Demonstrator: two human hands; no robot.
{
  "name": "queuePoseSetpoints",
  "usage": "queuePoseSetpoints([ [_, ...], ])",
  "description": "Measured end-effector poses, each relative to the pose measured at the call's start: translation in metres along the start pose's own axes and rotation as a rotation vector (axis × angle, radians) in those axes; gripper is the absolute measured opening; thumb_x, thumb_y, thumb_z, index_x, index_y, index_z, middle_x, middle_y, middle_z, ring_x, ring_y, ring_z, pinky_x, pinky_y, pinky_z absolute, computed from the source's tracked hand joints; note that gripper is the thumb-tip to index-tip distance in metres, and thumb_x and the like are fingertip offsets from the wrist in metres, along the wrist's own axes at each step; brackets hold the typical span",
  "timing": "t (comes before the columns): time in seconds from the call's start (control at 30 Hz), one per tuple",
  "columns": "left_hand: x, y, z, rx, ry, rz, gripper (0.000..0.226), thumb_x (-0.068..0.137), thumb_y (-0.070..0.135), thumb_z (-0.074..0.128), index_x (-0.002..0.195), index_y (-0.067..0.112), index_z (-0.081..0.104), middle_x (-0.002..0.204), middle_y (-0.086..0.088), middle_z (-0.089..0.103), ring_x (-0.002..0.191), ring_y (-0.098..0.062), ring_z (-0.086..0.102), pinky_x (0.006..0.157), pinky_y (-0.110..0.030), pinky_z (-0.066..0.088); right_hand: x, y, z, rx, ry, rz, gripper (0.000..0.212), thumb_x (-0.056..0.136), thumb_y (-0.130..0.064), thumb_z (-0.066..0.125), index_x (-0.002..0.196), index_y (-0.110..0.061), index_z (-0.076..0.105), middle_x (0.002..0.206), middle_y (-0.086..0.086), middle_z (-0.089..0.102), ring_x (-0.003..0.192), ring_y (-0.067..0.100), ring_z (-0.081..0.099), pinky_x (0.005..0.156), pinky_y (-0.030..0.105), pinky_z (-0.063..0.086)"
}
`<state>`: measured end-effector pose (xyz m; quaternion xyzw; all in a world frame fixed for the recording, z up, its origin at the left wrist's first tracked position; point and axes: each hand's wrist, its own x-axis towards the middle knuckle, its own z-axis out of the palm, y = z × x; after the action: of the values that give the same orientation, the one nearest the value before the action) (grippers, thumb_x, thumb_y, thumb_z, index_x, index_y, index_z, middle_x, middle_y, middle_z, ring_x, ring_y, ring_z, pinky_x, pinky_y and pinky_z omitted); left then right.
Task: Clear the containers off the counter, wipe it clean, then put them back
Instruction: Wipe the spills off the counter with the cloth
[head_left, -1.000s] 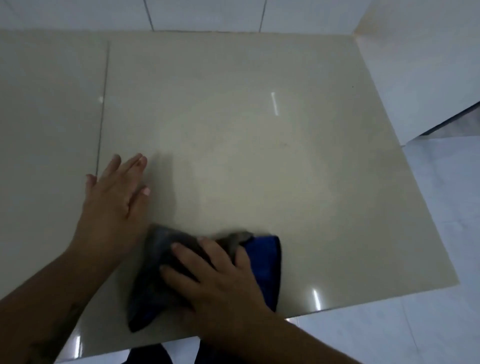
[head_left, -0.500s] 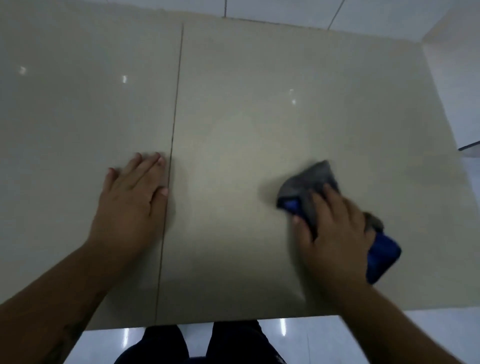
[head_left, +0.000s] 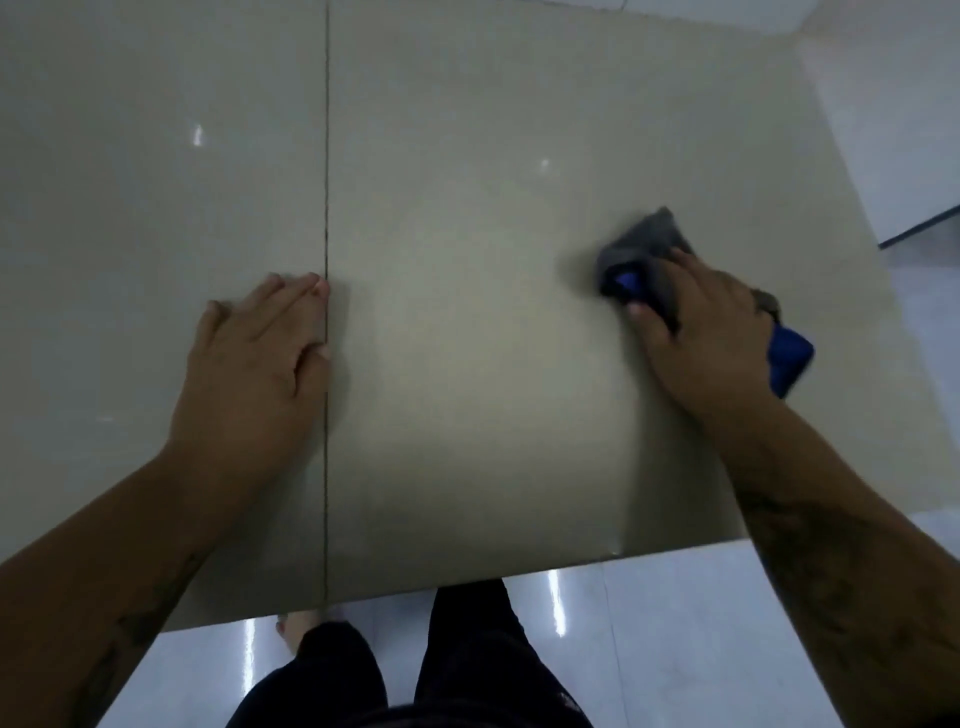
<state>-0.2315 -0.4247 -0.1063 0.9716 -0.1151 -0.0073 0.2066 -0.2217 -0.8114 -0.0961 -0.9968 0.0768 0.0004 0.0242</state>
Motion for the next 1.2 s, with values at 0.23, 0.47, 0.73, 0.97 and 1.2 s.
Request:
queuePoseSetpoints([
  [0.23,-0.035,0.007,0.002,-0.013,-0.048,0.125,0.05,0.097,0.03,0.027,0.145,0.019,0.039,0.15,0.001,0.04,0.143,-0.018,0.024,0.115,-0.049,0.011,-0.171,-0.092,0.002,0.109,0.04,0.2,0.055,0.084,-0.059,0.044,0.131,-0.032,0.053,0.148,-0.002,0.046,0.13,0.03,0.04,0.094,0.061,0.034],
  [0.47,-0.038,-0.016,-0.001,-0.203,0.055,-0.033,0.052,0.095,0.03,0.028,0.143,0.015,0.039,0.147,0.0,0.039,0.139,-0.007,0.019,0.119,-0.044,0.01,-0.174,-0.213,0.006,0.169,-0.102,-0.482,0.049,0.09,-0.053,0.05,0.134,-0.034,0.042,0.15,-0.003,0.035,0.133,0.03,0.037,0.088,0.062,0.043],
  [0.73,-0.036,-0.004,-0.001,0.004,-0.011,-0.015,0.05,0.096,0.026,0.029,0.143,0.013,0.042,0.149,-0.006,0.041,0.142,-0.022,0.026,0.114,-0.045,0.013,-0.093,-0.026,-0.005,0.084,-0.067,0.174,0.06,0.088,-0.064,0.031,0.14,-0.036,0.043,0.154,-0.009,0.035,0.136,0.025,0.032,0.1,0.061,0.03],
  [0.97,-0.041,0.0,0.001,0.177,0.112,-0.372,0.054,0.098,0.036,0.024,0.15,0.02,0.028,0.156,0.002,0.027,0.146,-0.014,0.014,0.111,-0.057,-0.013,-0.113,-0.119,0.007,0.073,-0.08,-0.794,0.052,0.086,-0.062,0.041,0.132,-0.041,0.05,0.149,-0.005,0.043,0.131,0.03,0.038,0.083,0.062,0.044],
  [1.2,-0.034,-0.001,-0.003,0.167,0.132,-0.597,0.062,0.096,0.045,0.023,0.151,0.018,0.018,0.159,-0.002,0.022,0.148,-0.017,0.008,0.113,-0.057,-0.009,0.091,-0.184,0.012,0.078,-0.046,-0.94,0.055,0.089,-0.061,0.041,0.139,-0.037,0.046,0.152,-0.008,0.039,0.132,0.026,0.038,0.096,0.054,0.035],
])
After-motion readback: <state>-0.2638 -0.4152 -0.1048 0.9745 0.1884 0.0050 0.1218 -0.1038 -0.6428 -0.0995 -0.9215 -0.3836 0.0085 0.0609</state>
